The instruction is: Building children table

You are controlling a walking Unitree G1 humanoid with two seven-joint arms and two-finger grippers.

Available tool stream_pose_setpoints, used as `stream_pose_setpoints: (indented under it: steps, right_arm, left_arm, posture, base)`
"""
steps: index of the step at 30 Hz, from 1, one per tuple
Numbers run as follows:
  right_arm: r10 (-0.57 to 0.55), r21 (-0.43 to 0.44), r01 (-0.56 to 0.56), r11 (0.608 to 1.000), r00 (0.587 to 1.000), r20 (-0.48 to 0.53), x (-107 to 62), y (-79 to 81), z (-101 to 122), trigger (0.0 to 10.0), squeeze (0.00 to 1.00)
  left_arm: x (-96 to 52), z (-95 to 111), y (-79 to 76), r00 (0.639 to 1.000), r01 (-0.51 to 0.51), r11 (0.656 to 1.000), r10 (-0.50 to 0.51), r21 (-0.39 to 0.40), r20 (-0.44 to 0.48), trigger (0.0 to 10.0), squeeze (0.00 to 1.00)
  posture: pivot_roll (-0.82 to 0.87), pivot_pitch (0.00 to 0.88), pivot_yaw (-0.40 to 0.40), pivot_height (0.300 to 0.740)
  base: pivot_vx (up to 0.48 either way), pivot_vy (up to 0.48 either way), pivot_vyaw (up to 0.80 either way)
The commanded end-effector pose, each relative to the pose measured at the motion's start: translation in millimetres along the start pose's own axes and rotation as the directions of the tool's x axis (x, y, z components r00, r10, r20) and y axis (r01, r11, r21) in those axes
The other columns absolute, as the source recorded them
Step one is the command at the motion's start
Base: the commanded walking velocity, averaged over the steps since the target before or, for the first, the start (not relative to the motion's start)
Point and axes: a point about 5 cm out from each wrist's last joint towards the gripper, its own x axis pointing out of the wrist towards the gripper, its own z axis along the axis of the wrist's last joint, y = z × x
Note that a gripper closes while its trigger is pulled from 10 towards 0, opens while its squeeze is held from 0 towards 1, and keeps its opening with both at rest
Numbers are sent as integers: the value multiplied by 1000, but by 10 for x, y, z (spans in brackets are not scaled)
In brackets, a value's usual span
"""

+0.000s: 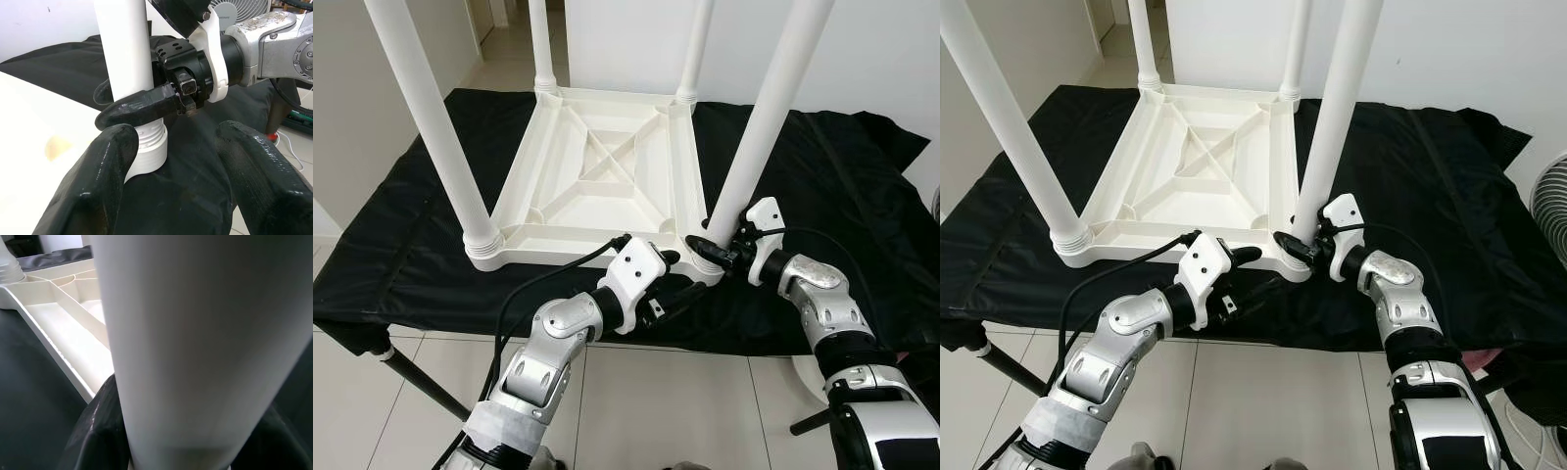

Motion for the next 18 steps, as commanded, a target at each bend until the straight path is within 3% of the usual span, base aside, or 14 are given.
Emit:
stream_pose_setpoints:
  steps: [1, 2, 8, 10, 18]
  right_arm:
    - [-38, 36, 38, 999, 999, -1, 3, 36, -52, 10000, 0]
    - [-115, 28, 115, 993, 993, 1, 17, 23, -41, 10000, 0]
    - [-200, 57, 199, 978, 980, 10, 42, 39, -34, 10000, 0]
    - [-266, 56, 264, 963, 963, 32, 112, 220, -6, 10000, 0]
    - [-432, 112, 429, 896, 902, 5, 129, 338, -5, 10000, 0]
  left_arm:
    - [3, -5, 11, 999, -44, 999, 44, -3, -3, 10000, 0]
    - [4, -11, 5, 999, -43, 999, 43, -6, -4, 10000, 0]
    - [1, -20, -11, 999, -42, 999, 42, -9, -5, 10000, 0]
    - [5, -25, -24, 999, -42, 999, 42, -14, -5, 10000, 0]
    - [8, -26, -31, 999, -37, 999, 36, -15, -5, 10000, 0]
  posture:
    - [-105, 40, 12, 740]
    - [-105, 40, 12, 740]
    - [-108, 46, 9, 740]
    - [-115, 47, 8, 740]
    - [-115, 44, 7, 740]
  base:
    - [0, 0, 0]
    - [0, 0, 0]
    - [0, 0, 0]
    - [0, 0, 0]
    - [0, 0, 0]
